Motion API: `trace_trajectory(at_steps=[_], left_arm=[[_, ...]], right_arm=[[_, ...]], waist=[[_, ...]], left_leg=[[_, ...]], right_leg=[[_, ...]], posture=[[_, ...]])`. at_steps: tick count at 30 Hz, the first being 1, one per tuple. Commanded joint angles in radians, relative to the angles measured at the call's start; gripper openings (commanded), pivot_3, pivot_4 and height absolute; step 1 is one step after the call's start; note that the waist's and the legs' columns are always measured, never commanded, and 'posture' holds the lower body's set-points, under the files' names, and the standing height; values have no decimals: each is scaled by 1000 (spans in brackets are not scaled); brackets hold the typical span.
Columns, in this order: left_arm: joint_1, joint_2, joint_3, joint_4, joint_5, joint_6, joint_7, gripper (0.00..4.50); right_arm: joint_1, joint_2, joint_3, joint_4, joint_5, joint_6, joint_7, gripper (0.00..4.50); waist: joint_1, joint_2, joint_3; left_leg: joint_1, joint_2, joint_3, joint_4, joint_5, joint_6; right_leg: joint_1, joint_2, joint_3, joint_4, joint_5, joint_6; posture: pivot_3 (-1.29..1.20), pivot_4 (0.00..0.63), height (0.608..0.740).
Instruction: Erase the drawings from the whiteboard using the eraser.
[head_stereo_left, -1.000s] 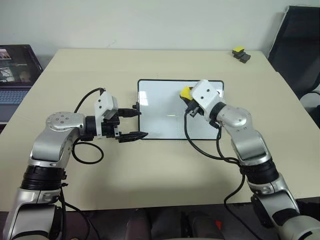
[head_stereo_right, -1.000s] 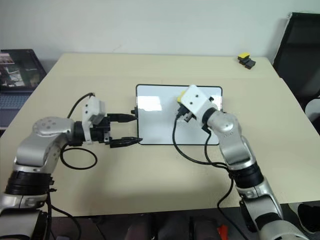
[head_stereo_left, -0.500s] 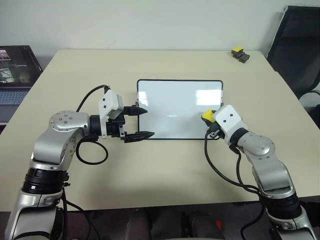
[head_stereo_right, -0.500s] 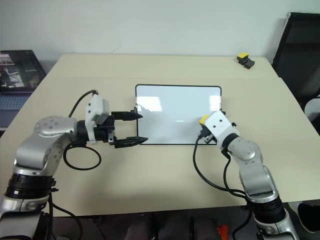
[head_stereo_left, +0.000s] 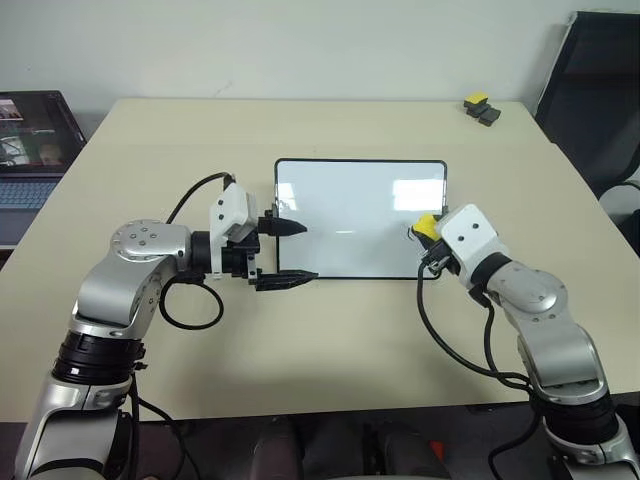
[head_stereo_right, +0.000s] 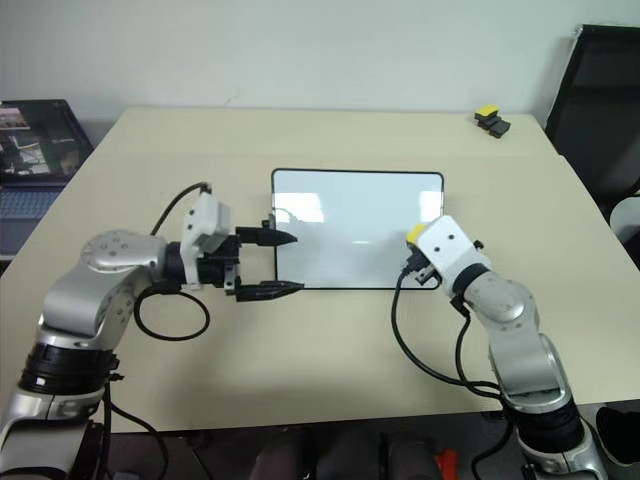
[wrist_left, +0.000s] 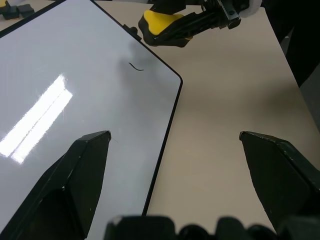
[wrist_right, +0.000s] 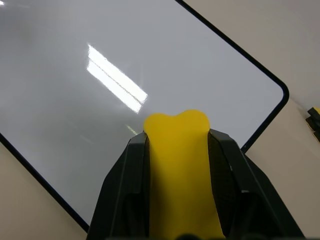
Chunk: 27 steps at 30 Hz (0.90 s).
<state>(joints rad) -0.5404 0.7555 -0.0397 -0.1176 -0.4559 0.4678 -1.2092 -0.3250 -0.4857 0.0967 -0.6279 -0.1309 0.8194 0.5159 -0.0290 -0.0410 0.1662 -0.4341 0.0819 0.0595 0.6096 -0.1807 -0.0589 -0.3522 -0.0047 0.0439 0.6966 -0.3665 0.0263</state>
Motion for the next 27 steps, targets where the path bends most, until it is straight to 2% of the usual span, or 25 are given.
trace_trajectory(at_steps=[1, 6, 14, 27], left_arm=[[-37, -12, -3, -9, -2, -21, -6, 4500], [-55, -20, -13, 12, 3, -28, -16, 4500], [-77, -21, -30, 34, 3, -36, -43, 4500], [-85, -25, -42, 40, 9, -31, -62, 4500]], right_arm=[[12, -35, -34, -88, 40, 56, 30, 1255], [-5, -36, -27, -93, 61, 81, 18, 1255], [-39, -28, 44, 8, 30, 23, -30, 1255], [-140, 55, 68, 186, 12, -101, -128, 1255]], waist=[[0, 0, 0], [-2, 0, 0], [0, 0, 0], [-1, 0, 0]], left_leg=[[0, 0, 0, 0, 0, 0], [0, 0, 0, 0, 0, 0], [0, 0, 0, 1, 0, 0], [0, 0, 0, 1, 0, 0]], right_leg=[[0, 0, 0, 0, 0, 0], [0, 0, 0, 0, 0, 0], [0, 0, 0, 0, 0, 0], [0, 1, 0, 1, 0, 0]], posture=[[0, 150, 740], [0, 150, 740], [0, 150, 740], [0, 150, 740]])
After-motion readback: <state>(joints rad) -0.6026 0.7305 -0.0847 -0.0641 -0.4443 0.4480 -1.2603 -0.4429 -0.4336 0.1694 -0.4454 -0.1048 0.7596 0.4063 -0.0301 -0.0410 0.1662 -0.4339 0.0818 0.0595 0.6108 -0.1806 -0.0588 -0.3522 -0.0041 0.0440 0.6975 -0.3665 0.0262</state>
